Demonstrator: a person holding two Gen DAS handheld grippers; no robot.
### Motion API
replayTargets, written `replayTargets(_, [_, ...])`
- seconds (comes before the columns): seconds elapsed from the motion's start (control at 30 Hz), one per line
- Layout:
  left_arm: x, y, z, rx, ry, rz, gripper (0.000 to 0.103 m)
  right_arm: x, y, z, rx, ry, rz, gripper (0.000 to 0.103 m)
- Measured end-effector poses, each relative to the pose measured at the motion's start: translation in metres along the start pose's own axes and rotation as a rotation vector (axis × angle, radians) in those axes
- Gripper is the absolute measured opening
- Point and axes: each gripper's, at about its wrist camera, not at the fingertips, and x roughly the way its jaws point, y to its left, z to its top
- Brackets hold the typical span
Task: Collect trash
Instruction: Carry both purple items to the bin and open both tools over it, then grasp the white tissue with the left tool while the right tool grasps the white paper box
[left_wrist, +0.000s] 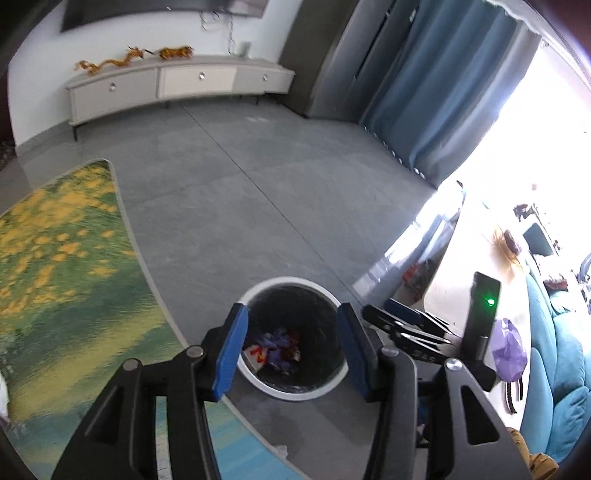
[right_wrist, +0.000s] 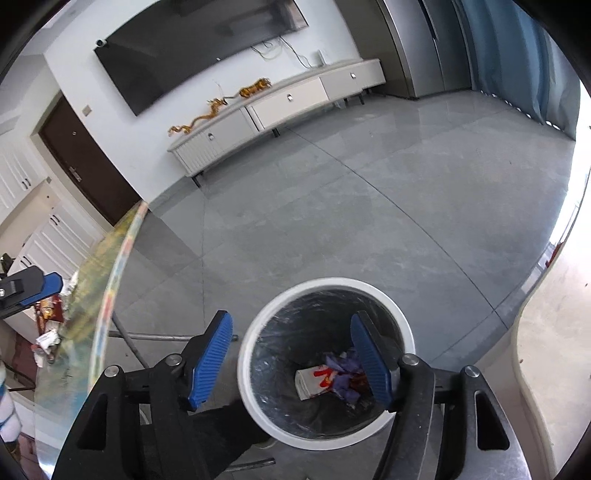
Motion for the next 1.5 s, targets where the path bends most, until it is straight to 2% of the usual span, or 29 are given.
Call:
replayTargets(0.07, [-0.019,0.010,-0.003,-0.002,-0.037,0.015,0.048,-0.011,0.009,0.005,-0.017,-0.021,0.010,0.065])
replayTargets(0.2, [-0.048,0.023,-0.012,0.010,-0.056,0.047,0.048,-0.035,0.033,0.014,-0.067,-0.066,0.036,0.065])
replayTargets(0.3, [-0.071,0.042,-0.023,-0.029,-0.065,0.046,0.048,-0.056,0.057,0.022,-0.123,-0.104,0.061,0.065])
replayTargets(0.4, [-0.099,0.064,-0.038,-0.056,-0.104,0.081,0.048,-0.074,0.091,0.027,-0.195,-0.132,0.100,0.065])
replayTargets(0.53, [-0.134,0.096,-0.056,-0.104,-0.140,0.118,0.048,-0.082,0.132,0.026,-0.278,-0.136,0.146,0.065])
replayTargets(0.73, [-0.194,0.156,-0.102,-0.177,-0.189,0.203,0.048,-0.080,0.205,0.016,-0.408,-0.116,0.211,0.065])
replayTargets(0.97, [-0.257,0.238,-0.169,-0.274,-0.233,0.314,0.048,-0.054,0.303,-0.007,-0.560,-0.026,0.315,0.065])
replayTargets(1.17, [-0.269,0.296,-0.209,-0.380,-0.211,0.358,0.048,-0.014,0.379,-0.032,-0.714,0.102,0.380,0.065])
replayTargets(1.33, [-0.254,0.323,-0.210,-0.416,-0.185,0.359,0.048,0.031,0.431,-0.052,-0.827,0.213,0.397,0.065])
replayTargets(1.5, [-0.227,0.347,-0.198,-0.399,-0.130,0.375,0.048,0.087,0.468,-0.068,-0.948,0.341,0.375,0.065])
